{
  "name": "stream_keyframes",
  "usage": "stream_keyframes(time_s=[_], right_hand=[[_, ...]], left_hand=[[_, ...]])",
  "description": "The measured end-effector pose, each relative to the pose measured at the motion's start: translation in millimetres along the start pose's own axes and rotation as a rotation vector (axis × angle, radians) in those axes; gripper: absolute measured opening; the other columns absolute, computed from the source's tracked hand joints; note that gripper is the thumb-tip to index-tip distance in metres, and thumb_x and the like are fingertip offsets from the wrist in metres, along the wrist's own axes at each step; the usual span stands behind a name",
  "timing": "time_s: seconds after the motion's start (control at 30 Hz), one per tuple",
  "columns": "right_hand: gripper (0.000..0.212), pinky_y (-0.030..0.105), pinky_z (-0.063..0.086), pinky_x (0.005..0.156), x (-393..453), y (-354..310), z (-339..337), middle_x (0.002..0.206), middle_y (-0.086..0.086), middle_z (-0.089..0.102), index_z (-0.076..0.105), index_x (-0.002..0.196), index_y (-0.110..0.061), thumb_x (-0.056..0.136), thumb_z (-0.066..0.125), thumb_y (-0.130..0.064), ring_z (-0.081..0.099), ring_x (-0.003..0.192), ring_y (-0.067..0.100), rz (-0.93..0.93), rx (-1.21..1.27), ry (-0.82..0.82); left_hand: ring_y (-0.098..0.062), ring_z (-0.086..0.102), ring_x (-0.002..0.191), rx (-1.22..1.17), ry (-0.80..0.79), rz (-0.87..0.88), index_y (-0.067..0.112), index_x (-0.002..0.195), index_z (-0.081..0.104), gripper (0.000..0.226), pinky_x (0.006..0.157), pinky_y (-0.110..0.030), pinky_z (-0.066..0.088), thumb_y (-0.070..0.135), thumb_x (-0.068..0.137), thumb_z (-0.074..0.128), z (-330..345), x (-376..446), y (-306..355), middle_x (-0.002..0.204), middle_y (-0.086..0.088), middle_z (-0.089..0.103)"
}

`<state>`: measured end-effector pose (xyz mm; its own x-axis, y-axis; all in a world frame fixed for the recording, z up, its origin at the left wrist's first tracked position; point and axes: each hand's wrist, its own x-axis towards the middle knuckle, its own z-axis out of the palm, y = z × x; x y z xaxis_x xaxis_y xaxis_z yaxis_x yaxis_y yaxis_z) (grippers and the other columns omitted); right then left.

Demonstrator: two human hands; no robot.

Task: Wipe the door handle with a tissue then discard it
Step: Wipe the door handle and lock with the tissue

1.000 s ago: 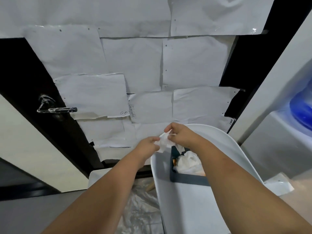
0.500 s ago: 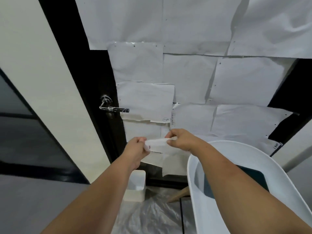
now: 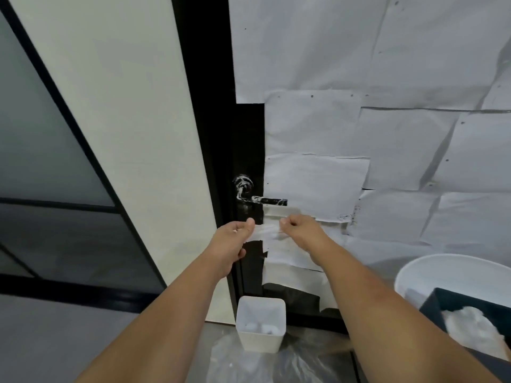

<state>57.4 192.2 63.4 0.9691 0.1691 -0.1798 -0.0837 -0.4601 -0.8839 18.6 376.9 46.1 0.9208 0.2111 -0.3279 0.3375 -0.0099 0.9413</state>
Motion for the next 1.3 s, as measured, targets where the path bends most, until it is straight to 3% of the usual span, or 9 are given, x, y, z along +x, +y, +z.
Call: stream_keyframes(time_s=[0.17,0.33,0.53,0.7,0.8,0.87,0.93,1.03,1.3], right_hand=[[0.027,0.025,0.039,0.062,15,-23,31,0.075,0.004,0.059,0.066,0.095,-0.009,0.093,0.056,-0.034,0.049,0.07,0.017,0.1,0.289,0.075],[0.046,0.042,0.044,0.1,29,-29,35,0.111,0.002,0.065,0.066,0.109,-0.021,0.082,0.061,-0.057,0.058,0.107,0.024,0.21,0.26,-0.002],[0.008,0.036,0.053,0.08,38,-46,14,0.081,0.004,0.069,0.068,0.082,-0.014,0.087,0.065,-0.019,0.063,0.076,0.017,0.103,0.389,-0.254],[0.011,0.034,0.049,0.079,63,-67,5,0.083,0.006,0.067,0.063,0.09,-0.013,0.093,0.057,-0.023,0.061,0.078,0.019,0.052,0.602,-0.174],[0.02,0.041,0.047,0.081,75,-75,0,0.078,0.008,0.063,0.061,0.088,-0.008,0.095,0.054,-0.025,0.058,0.074,0.022,0.052,0.731,-0.144],[0.019,0.038,0.047,0.076,80,-78,-1,0.077,0.007,0.063,0.063,0.084,-0.009,0.095,0.053,-0.021,0.057,0.071,0.02,0.044,0.808,-0.127],[0.012,0.033,0.048,0.071,83,-76,0,0.088,0.009,0.067,0.063,0.096,-0.008,0.095,0.051,-0.012,0.06,0.076,0.02,0.024,0.854,-0.145],[0.018,0.03,0.047,0.066,87,-72,5,0.096,0.011,0.069,0.062,0.108,-0.007,0.094,0.05,-0.007,0.059,0.083,0.022,-0.005,0.835,-0.127],[0.009,0.027,0.048,0.06,91,-83,10,0.086,0.007,0.066,0.062,0.095,-0.011,0.095,0.053,-0.014,0.06,0.071,0.015,-0.057,0.715,-0.06]], left_hand=[[-0.016,0.036,0.061,0.117,0.017,0.004,0.011,0.081,0.061,0.044,0.059,-0.026,0.042,0.054,0.087,0.058,-37,22,-1,0.07,-0.002,0.039],[-0.02,0.039,0.07,-0.008,0.084,-0.018,0.003,0.095,0.065,0.054,0.06,-0.028,0.042,0.056,0.087,0.057,-48,42,6,0.08,-0.006,0.045],[-0.018,0.038,0.064,-0.048,0.117,0.009,0.005,0.089,0.065,0.049,0.056,-0.027,0.039,0.054,0.087,0.059,-46,58,20,0.077,-0.008,0.045],[-0.016,0.042,0.061,-0.046,0.092,0.039,0.014,0.071,0.059,0.037,0.06,-0.027,0.044,0.048,0.087,0.063,-30,68,39,0.071,-0.004,0.053],[-0.012,0.047,0.06,-0.052,0.072,0.052,0.014,0.074,0.062,0.031,0.059,-0.023,0.047,0.041,0.087,0.066,-24,76,45,0.066,-0.002,0.053],[-0.012,0.052,0.065,-0.036,0.068,0.05,0.013,0.08,0.066,0.024,0.061,-0.023,0.05,0.036,0.088,0.067,-23,80,44,0.07,-0.003,0.056],[-0.013,0.056,0.069,-0.031,0.069,0.042,0.014,0.086,0.069,0.016,0.063,-0.023,0.052,0.03,0.088,0.068,-22,83,39,0.076,-0.004,0.06],[-0.013,0.057,0.069,-0.03,0.088,0.02,0.015,0.087,0.069,0.013,0.062,-0.024,0.051,0.028,0.087,0.069,-24,84,34,0.076,-0.005,0.061],[-0.017,0.054,0.07,0.047,0.144,0.037,0.013,0.093,0.068,0.016,0.067,-0.029,0.051,0.027,0.085,0.071,-40,91,46,0.077,-0.005,0.061]])
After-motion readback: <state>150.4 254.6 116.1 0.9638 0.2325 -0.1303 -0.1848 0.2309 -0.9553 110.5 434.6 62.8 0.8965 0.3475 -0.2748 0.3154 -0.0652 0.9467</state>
